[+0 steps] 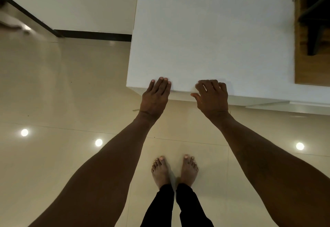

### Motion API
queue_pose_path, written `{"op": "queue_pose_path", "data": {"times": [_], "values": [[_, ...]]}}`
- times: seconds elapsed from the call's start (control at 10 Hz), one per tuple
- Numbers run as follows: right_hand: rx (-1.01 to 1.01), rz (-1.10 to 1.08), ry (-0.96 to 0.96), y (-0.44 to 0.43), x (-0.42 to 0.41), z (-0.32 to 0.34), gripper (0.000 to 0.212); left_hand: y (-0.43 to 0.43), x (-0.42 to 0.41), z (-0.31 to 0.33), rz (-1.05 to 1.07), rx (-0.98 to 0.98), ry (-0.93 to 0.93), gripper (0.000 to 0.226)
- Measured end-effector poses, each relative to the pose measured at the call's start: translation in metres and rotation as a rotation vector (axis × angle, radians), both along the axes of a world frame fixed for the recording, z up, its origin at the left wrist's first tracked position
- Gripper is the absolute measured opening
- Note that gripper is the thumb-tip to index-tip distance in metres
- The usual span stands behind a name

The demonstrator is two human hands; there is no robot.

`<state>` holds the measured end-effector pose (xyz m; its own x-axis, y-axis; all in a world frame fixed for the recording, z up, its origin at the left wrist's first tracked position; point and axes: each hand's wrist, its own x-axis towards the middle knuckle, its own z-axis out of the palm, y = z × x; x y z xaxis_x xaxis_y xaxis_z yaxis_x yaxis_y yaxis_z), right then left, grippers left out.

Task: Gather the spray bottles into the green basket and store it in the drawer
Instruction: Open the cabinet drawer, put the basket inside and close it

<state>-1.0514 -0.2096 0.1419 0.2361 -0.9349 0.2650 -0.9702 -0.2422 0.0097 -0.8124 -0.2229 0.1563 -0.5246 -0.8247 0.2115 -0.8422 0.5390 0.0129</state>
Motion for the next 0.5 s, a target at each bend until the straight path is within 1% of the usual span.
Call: {"op": "queue_pose_path", "data": {"times": [0.2, 0.3, 0.4, 0.5], "values": [[-0.05, 0.026, -0.004, -0.003, 0.0, -0.003, 0.024, -0.005, -0.001, -0.005, 0.007, -0.085, 0.028, 0.042], [-0.029, 0.014, 0.016, -0.003, 0.003, -0.001, 0.025, -0.004, -0.004, -0.004, 0.018, -0.077, 0.017, 0.041], [0.113, -0.056, 0.018, -0.002, 0.008, 0.014, 0.033, -0.003, -0.008, 0.01, 0.085, 0.096, -0.041, 0.043], [0.218, -0.094, -0.038, -0.007, 0.014, 0.029, 0.044, -0.007, -0.017, 0.021, 0.156, 0.238, -0.074, 0.043]]}}
